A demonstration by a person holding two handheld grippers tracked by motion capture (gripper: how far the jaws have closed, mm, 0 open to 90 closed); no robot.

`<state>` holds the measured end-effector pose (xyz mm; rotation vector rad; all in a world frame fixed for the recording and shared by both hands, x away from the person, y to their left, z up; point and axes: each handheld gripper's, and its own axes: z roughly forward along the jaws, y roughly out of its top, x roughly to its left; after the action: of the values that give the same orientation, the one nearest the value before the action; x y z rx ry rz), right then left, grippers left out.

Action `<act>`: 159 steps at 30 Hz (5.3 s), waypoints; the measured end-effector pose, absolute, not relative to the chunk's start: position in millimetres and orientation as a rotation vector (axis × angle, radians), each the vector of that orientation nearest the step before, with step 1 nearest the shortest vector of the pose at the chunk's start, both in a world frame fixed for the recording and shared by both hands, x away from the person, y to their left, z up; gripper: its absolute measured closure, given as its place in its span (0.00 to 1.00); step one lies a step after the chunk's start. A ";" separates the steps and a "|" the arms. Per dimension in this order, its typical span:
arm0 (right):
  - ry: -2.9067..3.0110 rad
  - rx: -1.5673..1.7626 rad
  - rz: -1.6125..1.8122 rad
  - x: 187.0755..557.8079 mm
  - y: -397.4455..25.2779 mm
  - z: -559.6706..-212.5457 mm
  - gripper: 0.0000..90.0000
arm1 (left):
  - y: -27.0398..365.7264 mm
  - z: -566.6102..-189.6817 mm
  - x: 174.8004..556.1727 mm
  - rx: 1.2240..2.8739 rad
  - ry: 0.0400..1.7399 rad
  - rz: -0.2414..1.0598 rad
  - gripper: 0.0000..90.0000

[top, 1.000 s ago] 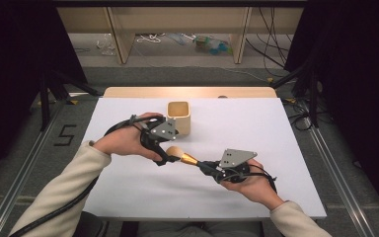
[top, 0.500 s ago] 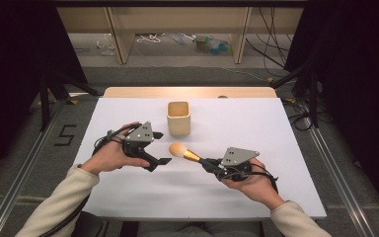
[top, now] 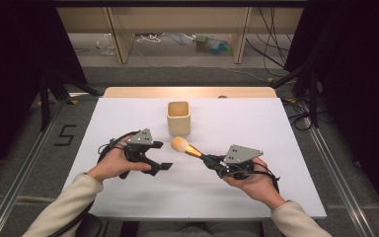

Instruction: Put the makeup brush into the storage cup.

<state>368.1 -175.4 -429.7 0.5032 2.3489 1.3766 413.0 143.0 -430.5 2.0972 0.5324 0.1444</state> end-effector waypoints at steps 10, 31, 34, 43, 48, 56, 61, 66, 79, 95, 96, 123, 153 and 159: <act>2.339 0.502 1.379 368.4 -174.3 -430.8 0.84 | 123.8 -442.1 416.9 2.057 0.555 0.057 0.17; 2.253 0.511 1.439 368.2 -173.6 -425.4 0.84 | 114.1 -424.1 420.9 1.872 0.662 0.039 0.19; 2.213 0.518 1.467 367.8 -174.1 -422.5 0.84 | 112.8 -423.1 421.8 1.864 0.661 0.031 0.20; 2.159 0.521 1.510 369.2 -170.8 -418.4 0.84 | 105.1 -415.4 421.0 1.823 0.643 0.029 0.20; 2.136 0.512 1.534 372.4 -168.3 -414.2 0.84 | 105.9 -410.1 421.8 1.792 0.645 0.020 0.20; 2.111 0.512 1.554 375.9 -164.5 -410.0 0.84 | 103.6 -407.3 422.1 1.739 0.662 0.004 0.21; 2.115 0.506 1.558 376.3 -161.8 -411.6 0.84 | 100.7 -405.5 421.1 1.701 0.680 -0.016 0.24; 2.114 0.507 1.557 376.2 -160.7 -412.8 0.84 | 99.8 -406.8 423.0 1.658 0.711 -0.043 0.27; 2.112 0.514 1.536 376.6 -160.5 -415.1 0.84 | 92.0 -409.5 420.5 1.586 0.756 -0.044 0.38; 2.091 0.524 1.489 375.9 -157.4 -417.8 0.84 | 89.5 -404.5 420.2 1.510 0.785 -0.039 0.59; 2.097 0.518 1.484 376.0 -157.4 -417.9 0.84 | 88.9 -404.4 419.7 1.507 0.783 -0.040 0.60; 2.160 0.663 1.468 373.9 -156.1 -422.3 0.17 | 92.4 -384.8 413.9 1.593 0.652 0.224 0.73; 2.113 0.730 1.552 367.2 -173.4 -419.5 0.17 | 107.2 -376.3 413.4 1.648 0.690 0.374 0.73; 2.108 0.747 1.567 366.2 -178.2 -419.1 0.17 | 110.7 -372.8 413.5 1.651 0.692 0.398 0.73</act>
<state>366.2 -178.2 -419.1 0.7469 2.1081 1.5666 413.5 110.7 -372.8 1.6514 0.6919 0.3981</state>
